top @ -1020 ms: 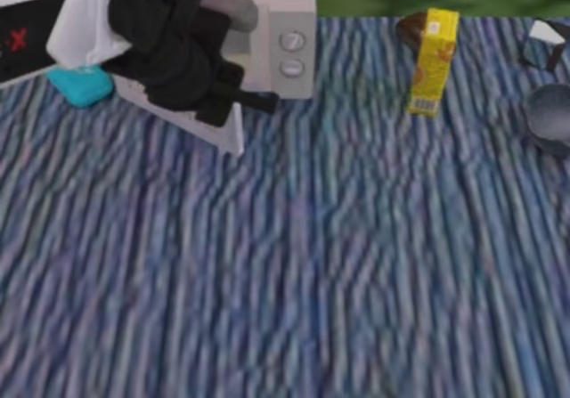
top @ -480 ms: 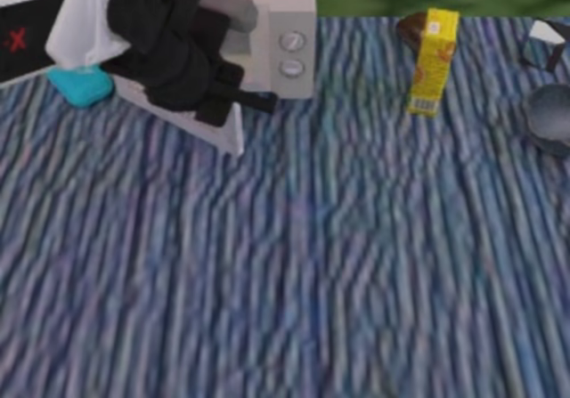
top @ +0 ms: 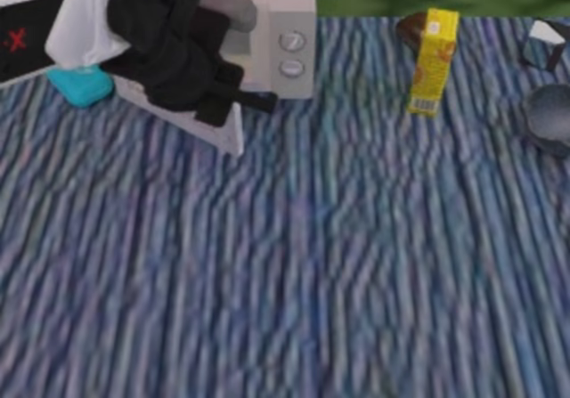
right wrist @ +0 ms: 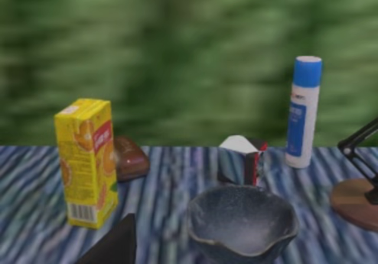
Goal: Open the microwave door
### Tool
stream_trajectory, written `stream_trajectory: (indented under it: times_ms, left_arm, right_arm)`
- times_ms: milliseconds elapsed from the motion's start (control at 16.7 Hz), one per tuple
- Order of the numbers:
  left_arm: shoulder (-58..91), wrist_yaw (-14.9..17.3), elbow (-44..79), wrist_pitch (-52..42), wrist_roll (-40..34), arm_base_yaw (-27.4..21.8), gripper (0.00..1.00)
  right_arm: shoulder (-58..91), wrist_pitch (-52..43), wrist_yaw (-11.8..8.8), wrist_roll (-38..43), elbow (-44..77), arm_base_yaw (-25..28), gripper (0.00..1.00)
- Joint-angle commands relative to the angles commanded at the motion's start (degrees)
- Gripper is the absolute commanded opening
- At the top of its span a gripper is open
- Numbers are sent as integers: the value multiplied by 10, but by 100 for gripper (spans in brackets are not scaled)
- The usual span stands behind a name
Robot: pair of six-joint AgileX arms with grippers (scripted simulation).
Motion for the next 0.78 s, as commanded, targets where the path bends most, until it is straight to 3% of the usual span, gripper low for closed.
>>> stream_trajectory:
  times_ms: [780]
  left_arm:
    - [-34, 44, -43, 5, 76, 26, 0]
  right_arm:
    - [0, 0, 0, 0, 0, 0, 100]
